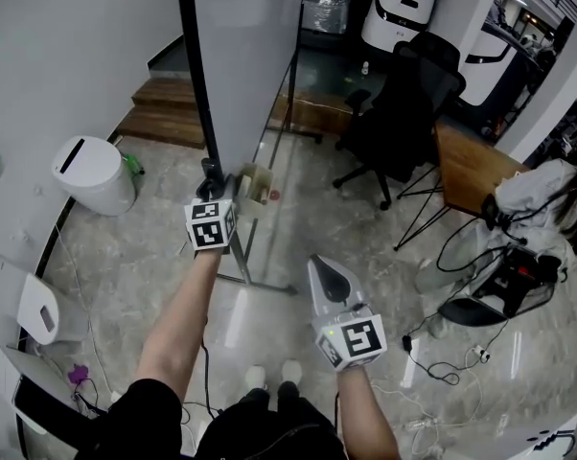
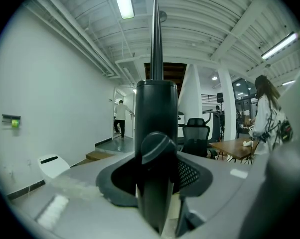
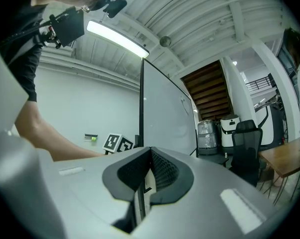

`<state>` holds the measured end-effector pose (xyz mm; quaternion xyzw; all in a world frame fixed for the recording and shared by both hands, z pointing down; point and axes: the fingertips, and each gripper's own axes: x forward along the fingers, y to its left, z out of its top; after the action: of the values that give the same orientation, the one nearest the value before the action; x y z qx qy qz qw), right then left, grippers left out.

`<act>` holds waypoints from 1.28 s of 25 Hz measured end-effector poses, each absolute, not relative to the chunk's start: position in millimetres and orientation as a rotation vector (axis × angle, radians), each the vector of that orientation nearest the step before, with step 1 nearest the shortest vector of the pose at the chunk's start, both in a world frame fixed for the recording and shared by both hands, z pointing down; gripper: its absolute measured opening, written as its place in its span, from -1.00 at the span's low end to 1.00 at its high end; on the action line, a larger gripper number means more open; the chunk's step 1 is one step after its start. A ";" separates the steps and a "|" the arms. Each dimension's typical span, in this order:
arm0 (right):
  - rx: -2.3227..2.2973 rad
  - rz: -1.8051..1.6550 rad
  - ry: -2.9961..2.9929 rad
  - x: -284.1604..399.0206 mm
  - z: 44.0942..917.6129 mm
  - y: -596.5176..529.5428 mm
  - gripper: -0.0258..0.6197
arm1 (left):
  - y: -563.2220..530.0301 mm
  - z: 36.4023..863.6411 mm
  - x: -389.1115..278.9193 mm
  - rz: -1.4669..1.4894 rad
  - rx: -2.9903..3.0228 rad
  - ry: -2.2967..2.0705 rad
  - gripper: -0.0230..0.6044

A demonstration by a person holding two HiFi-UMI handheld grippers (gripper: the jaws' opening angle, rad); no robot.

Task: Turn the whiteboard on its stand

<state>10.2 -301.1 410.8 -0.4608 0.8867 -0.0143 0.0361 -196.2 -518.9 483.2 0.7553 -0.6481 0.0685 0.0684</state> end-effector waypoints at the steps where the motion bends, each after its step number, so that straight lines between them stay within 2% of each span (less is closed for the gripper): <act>1: -1.412 -0.042 2.723 10.0 409.6 -301.9 -0.90 | -519.7 483.2 -195.5 0.210 2.275 -1.948 -0.35; 17: -1.402 0.001 2.704 0.5 410.9 -261.9 -0.90 | -454.9 491.4 -205.5 0.207 2.300 -1.946 -0.35; 27: -1.391 0.016 2.715 2.8 404.1 -258.7 -0.90 | -455.5 492.1 -204.0 0.236 2.303 -1.947 -0.34; 32: -1.387 0.014 2.715 8.9 400.3 -259.9 -0.90 | -449.1 476.4 -204.4 0.194 2.321 -1.955 -0.21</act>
<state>8.9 -259.9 400.3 -0.4544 0.8896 0.0044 0.0464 -204.4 -449.1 476.4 0.7623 -0.6421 0.0637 0.0505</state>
